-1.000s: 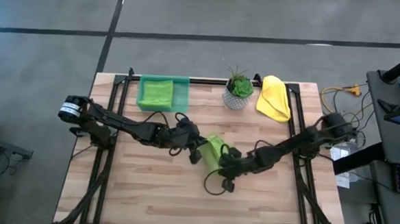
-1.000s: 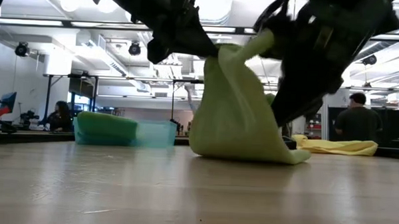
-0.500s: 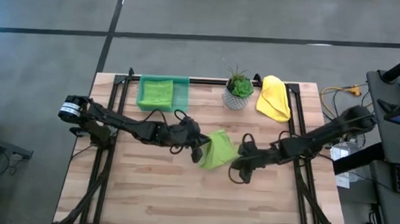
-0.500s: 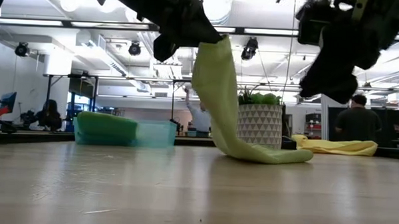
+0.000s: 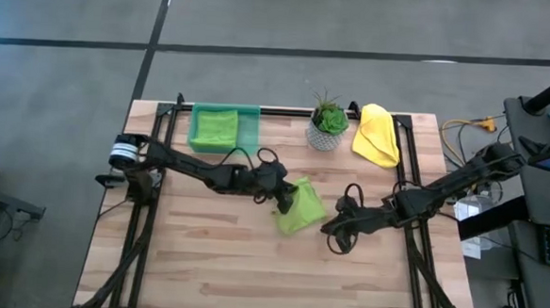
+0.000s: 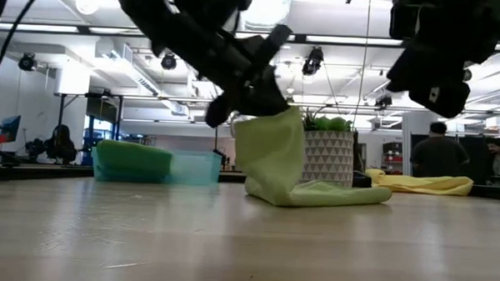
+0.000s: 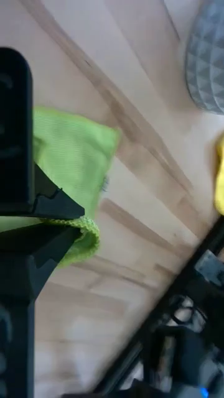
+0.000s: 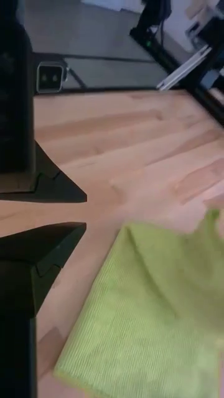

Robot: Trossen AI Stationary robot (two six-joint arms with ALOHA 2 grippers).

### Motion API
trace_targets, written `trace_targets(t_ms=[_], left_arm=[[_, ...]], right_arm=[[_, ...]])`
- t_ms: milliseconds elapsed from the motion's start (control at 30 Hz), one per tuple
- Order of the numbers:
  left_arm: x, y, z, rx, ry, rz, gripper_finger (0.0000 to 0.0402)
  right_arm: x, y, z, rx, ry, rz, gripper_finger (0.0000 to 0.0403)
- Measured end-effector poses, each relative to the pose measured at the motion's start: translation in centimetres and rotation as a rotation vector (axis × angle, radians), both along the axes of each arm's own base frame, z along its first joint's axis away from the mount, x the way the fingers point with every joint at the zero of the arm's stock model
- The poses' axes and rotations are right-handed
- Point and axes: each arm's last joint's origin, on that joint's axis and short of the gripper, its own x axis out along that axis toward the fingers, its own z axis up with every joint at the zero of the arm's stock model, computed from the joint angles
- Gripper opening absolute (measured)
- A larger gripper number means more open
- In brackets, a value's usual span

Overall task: Fold microfiber towels
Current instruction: Fold the yellow-green microfiber cloth

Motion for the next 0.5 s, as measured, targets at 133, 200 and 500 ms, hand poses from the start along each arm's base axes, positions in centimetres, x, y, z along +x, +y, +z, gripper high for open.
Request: trace_targets(t_ms=[133, 200, 500], left_arm=[[1.1, 1.3, -0.6, -0.021, -0.015, 0.0, 0.0], [1.5, 1.9, -0.9, -0.025, -0.02, 0.007, 0.0], [2.5, 3.7, -2.3, -0.053, 0.014, 0.008, 0.0]], right_arm=[[-0.1, 0.5, 0.4, 0.017, -0.011, 0.004, 0.0056], [-0.3, 0.8, 0.4, 0.031, -0.005, 0.006, 0.0056], [-0.7, 1.5, 0.3, 0.033, -0.013, -0.015, 0.0056]])
